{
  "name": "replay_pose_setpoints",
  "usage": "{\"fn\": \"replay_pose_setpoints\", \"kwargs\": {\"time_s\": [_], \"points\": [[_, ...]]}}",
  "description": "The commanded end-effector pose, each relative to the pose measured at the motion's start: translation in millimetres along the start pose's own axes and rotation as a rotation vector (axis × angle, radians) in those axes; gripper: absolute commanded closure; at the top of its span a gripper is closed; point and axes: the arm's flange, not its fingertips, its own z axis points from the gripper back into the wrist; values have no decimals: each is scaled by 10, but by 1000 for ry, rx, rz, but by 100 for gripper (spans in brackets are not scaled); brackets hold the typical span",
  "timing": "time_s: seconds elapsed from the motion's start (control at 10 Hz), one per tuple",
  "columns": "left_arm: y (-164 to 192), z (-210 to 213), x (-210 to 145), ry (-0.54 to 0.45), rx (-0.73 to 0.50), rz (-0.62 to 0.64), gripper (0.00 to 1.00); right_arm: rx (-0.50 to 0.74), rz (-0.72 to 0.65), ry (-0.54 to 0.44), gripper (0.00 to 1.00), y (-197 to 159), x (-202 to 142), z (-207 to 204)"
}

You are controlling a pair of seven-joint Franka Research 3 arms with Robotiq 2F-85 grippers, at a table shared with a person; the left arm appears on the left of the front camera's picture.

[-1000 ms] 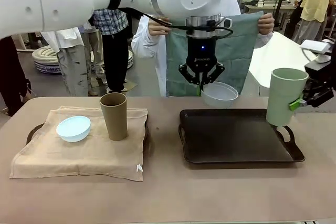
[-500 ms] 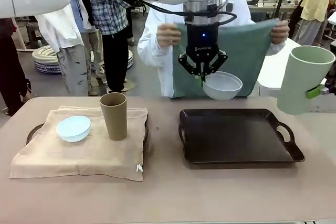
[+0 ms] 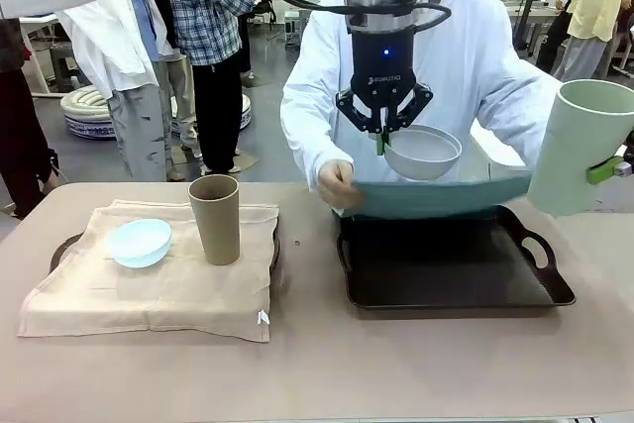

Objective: Set up a tray with a mat and arrange the tableware.
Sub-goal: Pick up the Picnic Bowl and Reusable plastic cup from the Handle tray in front of the human's position and hold them in the air, then place the Picnic Bowl and Reusable plastic cup back onto the Handle tray in front of the human's position.

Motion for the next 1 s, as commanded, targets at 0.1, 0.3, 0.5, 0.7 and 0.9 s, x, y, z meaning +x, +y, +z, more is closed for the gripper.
{"fn": "replay_pose_setpoints", "kwargs": {"time_s": [0.1,0.3,0.5,0.7,0.9], "points": [[0,9,35,-2,-5,-9,100,-2,5,7,100,-7,13,-8],[0,9,35,-2,-5,-9,100,-2,5,7,100,-7,13,-8],[0,9,35,-2,-5,-9,100,-2,5,7,100,-7,13,-8],[0,9,35,-2,-5,-9,100,-2,5,7,100,-7,13,-8],[0,9,35,-2,-5,-9,100,-2,5,7,100,-7,13,-8]]}}
